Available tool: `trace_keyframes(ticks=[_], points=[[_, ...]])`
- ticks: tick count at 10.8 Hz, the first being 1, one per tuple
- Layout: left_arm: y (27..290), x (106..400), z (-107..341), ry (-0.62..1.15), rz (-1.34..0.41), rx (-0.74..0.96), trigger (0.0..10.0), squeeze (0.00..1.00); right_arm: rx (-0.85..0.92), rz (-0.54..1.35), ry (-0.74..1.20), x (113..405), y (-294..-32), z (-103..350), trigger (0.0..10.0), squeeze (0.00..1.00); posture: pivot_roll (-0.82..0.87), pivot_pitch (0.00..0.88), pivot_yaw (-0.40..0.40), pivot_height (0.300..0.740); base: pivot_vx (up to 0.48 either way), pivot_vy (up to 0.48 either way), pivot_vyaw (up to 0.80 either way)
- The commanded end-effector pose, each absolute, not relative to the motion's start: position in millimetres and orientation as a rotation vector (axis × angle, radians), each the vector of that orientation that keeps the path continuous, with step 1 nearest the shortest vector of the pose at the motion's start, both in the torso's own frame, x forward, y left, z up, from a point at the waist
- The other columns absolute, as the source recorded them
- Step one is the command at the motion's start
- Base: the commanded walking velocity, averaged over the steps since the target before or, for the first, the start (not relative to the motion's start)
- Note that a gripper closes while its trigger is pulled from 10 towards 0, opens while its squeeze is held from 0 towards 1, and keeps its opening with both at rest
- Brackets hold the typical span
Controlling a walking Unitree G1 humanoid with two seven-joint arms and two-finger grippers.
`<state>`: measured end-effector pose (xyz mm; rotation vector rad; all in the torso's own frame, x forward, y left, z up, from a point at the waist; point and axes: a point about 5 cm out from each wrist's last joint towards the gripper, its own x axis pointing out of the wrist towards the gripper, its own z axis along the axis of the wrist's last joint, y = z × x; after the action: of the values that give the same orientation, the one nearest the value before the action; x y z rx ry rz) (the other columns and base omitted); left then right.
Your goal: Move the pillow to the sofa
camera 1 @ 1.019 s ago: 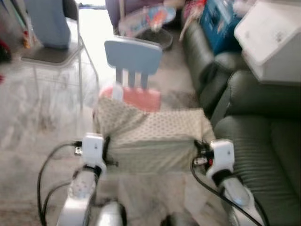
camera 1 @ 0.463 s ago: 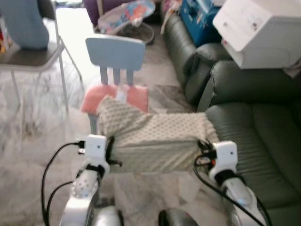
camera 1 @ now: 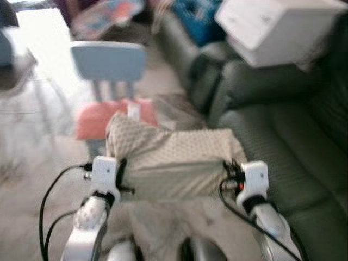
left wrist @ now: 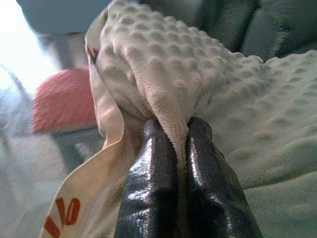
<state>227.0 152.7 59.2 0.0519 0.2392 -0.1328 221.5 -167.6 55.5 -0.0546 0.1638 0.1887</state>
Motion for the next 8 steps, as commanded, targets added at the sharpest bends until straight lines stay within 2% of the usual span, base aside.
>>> trace_keyframes(ticks=[1, 8], points=[[148.1, 227.2, 61.8, 0.229, -0.147, 0.049, 10.0, 0.0, -0.068, 0.134, 0.174, 219.9, -181.7, 54.9, 10.0, 0.0, -0.04, 0.112, -0.046, 0.74, 0.0, 0.439, -0.8], [143.6, 229.2, 65.6, 0.193, -0.192, 0.067, 10.0, 0.0, -0.07, 0.139, 0.185, 220.9, -181.6, 52.6, 10.0, 0.0, -0.04, 0.114, -0.063, 0.74, 0.0, 0.0, -0.8]])
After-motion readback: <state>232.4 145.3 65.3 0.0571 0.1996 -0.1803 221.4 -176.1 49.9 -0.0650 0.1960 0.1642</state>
